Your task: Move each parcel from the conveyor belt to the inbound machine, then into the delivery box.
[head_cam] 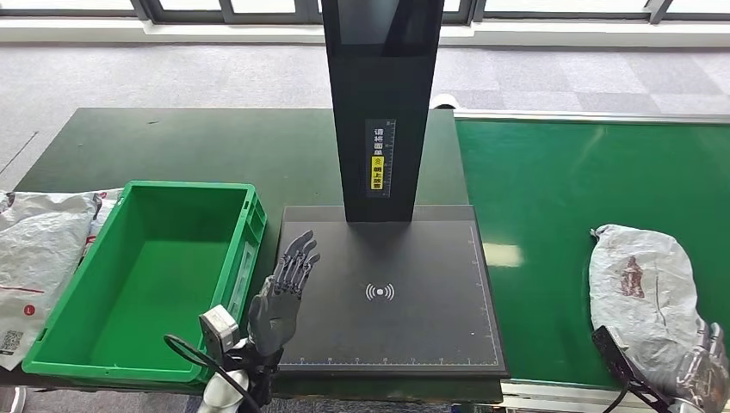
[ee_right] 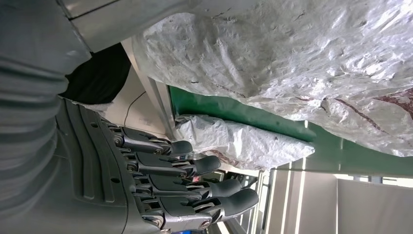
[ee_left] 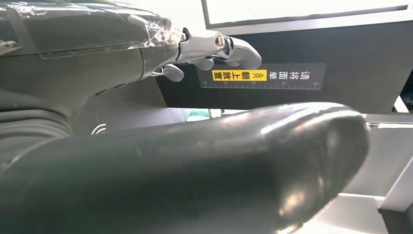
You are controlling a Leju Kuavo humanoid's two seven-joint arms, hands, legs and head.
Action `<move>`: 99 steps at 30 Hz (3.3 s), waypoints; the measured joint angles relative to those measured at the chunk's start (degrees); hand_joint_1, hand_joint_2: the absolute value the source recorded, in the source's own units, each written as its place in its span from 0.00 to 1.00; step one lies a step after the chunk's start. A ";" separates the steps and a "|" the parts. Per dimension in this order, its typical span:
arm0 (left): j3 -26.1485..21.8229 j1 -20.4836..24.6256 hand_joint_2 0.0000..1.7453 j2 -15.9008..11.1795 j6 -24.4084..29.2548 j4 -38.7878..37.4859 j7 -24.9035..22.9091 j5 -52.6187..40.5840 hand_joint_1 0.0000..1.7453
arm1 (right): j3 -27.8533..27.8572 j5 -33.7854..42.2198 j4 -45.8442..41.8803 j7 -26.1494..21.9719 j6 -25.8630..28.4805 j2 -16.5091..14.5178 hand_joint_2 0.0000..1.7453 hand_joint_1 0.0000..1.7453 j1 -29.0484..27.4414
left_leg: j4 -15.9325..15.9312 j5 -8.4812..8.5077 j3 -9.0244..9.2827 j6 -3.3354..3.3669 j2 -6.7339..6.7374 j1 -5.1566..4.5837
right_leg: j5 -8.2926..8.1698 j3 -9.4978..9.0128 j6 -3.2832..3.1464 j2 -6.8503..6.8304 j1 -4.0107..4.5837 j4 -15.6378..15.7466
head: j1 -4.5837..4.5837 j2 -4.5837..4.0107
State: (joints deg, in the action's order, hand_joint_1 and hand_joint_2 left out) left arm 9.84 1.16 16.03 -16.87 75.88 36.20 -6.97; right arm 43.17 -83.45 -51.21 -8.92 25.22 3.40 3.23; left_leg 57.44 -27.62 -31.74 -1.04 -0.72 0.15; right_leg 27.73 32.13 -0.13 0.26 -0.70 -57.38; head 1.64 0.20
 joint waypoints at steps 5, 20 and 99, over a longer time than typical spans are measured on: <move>0.00 0.05 0.00 -0.01 0.46 -0.40 -0.31 0.01 0.00 | -0.41 -0.02 3.57 1.36 1.05 1.34 1.00 0.00 1.41 | 0.00 0.00 0.00 0.00 0.00 0.00 | 0.00 0.00 0.01 0.00 0.00 0.00 | 0.00 0.00; 0.00 3.42 0.00 -0.08 1.21 -4.53 -1.02 -0.42 0.00 | -6.30 -3.40 15.44 2.74 -8.03 1.97 1.00 0.00 5.66 | 0.02 -0.05 0.23 0.05 0.25 0.07 | -0.02 -0.16 0.04 0.27 0.09 0.06 | 0.02 0.00; 0.00 -3.34 0.00 -0.16 1.64 2.39 0.77 -1.34 0.00 | -30.92 22.61 -38.83 -11.61 8.45 -10.87 1.00 1.00 -14.61 | 0.21 -0.14 0.03 0.51 -0.05 0.15 | -0.07 -0.42 0.59 -0.01 -0.02 0.39 | 0.02 0.00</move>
State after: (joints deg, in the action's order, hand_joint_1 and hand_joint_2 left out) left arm 9.84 -2.17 15.87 -15.23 78.27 36.96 -8.32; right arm 12.25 -60.84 -90.04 -20.52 33.68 -7.47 -11.38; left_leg 57.65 -27.75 -31.71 -0.53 -0.77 0.29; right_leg 27.66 31.71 0.45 0.24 -0.72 -56.99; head 1.66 0.20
